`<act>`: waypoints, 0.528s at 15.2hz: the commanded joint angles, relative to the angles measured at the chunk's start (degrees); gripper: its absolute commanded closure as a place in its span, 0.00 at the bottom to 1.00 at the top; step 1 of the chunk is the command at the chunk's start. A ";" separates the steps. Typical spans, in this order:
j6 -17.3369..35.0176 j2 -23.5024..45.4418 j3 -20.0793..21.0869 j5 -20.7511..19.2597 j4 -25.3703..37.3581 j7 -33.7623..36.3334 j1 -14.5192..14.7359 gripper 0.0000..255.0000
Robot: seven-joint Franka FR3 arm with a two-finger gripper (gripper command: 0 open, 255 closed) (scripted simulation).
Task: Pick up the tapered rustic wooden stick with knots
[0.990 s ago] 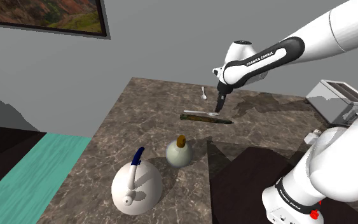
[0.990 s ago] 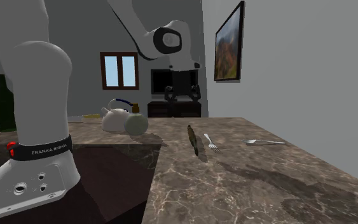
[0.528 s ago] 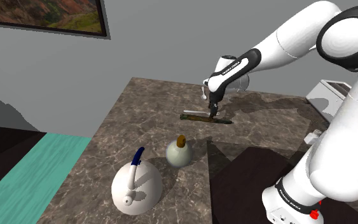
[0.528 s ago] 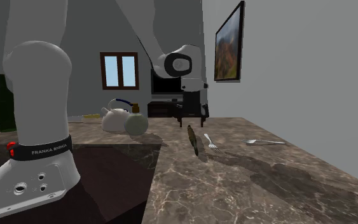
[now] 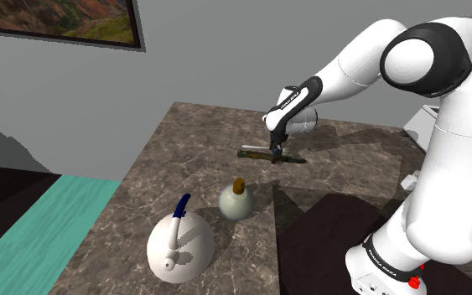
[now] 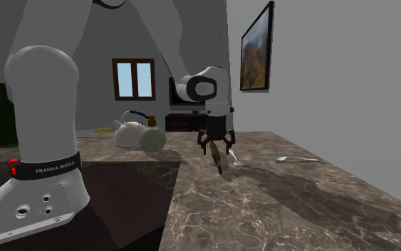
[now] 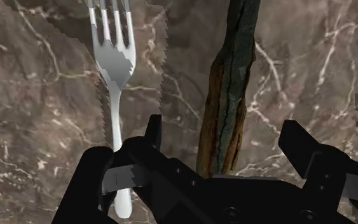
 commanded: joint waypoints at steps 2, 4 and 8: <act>1.19 1.14 0.51 0.74 -0.06 -0.50 -0.29 0.00; 1.14 1.08 0.49 0.70 -0.06 -0.48 -0.27 1.00; 1.16 1.08 0.50 0.71 -0.08 -0.46 -0.25 1.00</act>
